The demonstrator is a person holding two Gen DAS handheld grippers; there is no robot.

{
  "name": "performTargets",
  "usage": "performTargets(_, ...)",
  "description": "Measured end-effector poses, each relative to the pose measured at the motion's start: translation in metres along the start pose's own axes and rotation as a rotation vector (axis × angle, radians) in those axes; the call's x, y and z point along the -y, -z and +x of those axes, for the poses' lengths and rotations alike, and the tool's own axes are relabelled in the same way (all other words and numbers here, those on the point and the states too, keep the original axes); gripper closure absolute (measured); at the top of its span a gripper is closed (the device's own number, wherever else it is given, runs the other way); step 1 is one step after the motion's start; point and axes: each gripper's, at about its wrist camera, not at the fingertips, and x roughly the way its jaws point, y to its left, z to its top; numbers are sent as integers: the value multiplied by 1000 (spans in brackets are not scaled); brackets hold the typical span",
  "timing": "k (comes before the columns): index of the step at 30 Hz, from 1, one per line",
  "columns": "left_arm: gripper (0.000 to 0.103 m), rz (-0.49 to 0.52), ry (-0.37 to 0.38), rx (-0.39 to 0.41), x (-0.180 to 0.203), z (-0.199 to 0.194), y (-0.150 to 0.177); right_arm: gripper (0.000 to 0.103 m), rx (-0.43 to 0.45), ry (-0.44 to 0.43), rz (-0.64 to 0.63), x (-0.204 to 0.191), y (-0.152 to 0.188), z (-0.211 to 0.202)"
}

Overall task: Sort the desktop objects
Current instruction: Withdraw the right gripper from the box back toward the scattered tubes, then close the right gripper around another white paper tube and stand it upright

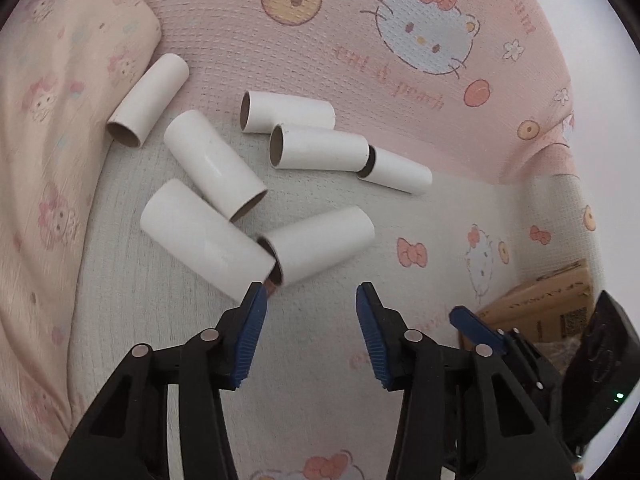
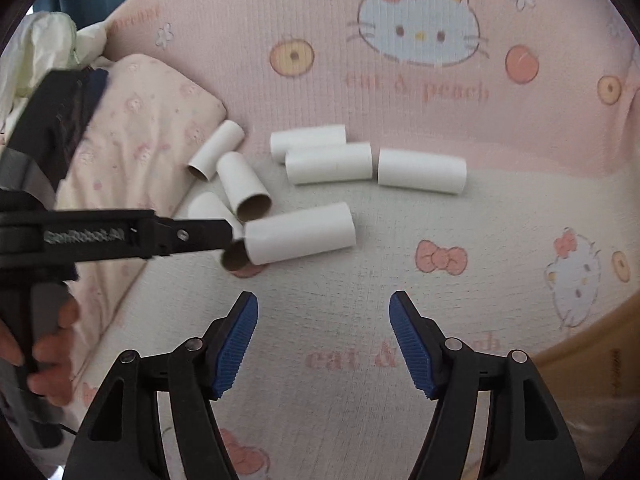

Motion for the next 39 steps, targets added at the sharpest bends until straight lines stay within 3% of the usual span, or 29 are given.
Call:
performTargets(4, 53, -38, 29, -24, -5, 13, -15, 37, -44, -33, 87, 11, -2, 25)
performTargets(9, 53, 2, -105, -86, -2, 34, -34, 36, -42, -95, 139, 13, -8, 40)
performTargets(16, 53, 35, -105, -139, 5, 45, -46, 36, -3, -115, 124, 20, -32, 52)
performTargets(23, 53, 73, -130, -212, 14, 61, -49, 36, -23, -183, 221, 39, -37, 64)
performTargets(32, 54, 85, -147, -279, 13, 73, -49, 37, -35, -223, 182, 42, -38, 73)
performTargets(37, 58, 45, -96, -316, 6, 81, -41, 37, -32, -177, 13, 29, -44, 74)
performTargets(39, 60, 58, -91, -289, 6, 80, -40, 37, -19, -186, -38, 25, -48, 72)
